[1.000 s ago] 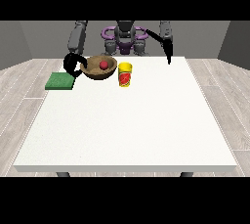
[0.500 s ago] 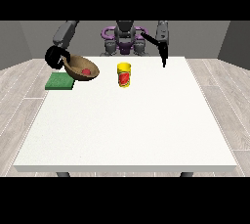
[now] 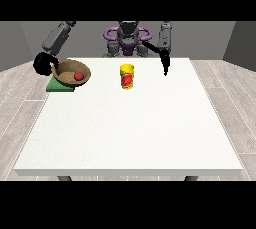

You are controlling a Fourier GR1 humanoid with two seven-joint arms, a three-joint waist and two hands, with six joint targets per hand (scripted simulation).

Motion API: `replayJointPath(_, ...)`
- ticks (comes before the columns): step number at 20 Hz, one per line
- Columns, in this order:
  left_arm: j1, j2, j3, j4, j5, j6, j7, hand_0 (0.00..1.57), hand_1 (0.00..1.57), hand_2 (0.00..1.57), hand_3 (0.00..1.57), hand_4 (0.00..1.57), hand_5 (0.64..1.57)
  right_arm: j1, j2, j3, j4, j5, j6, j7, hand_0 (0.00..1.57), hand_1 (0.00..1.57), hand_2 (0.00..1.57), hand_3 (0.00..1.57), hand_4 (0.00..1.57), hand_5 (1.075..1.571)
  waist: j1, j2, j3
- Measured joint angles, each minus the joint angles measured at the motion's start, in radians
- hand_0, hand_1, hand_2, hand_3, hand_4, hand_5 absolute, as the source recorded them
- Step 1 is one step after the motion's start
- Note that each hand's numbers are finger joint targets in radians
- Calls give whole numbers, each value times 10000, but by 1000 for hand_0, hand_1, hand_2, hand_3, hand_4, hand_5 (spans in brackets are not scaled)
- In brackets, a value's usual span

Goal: Pick the cup and pour the ball into the bowl, then pick the bowl and place it on the pad

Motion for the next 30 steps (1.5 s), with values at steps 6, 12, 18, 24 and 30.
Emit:
replayJointPath(6, -201, -60, -234, -1284, -346, 368, -28, 0, 0, 0, 0, 0, 705, -238, -1072, -679, 1008, -405, 1376, -984, 1571, 1571, 1571, 0, 848, 1571, 119, 1590, 16)
replayJointPath(12, 39, -69, -657, -2874, -780, 602, 340, 0, 0, 0, 0, 0, 695, -1066, -1745, -1173, 1779, -748, 1872, -1352, 1571, 1571, 1571, 0, 718, 1566, 154, 2678, 19)
replayJointPath(18, 352, 76, -821, -4187, -980, 498, 1186, 0, 0, 0, 0, 0, 685, -1488, -2251, -1255, 2193, -773, 2050, -1301, 1571, 1571, 1571, 478, 385, 1570, 6, 2844, 15)
replayJointPath(24, 815, 77, -966, -4697, -1061, 377, 1495, 0, 0, 0, 0, 0, 687, -1480, -2408, -906, 2292, -453, 2257, -1223, 1571, 1571, 1571, 987, 444, 1556, -15, 2602, 6)
replayJointPath(30, 1133, -57, -956, -4414, -960, 241, 1791, 0, 0, 0, 0, 0, 687, -976, -2137, -389, 2260, -12, 2298, -1214, 1571, 1571, 1571, 1172, 406, 1540, -158, 1709, -1)
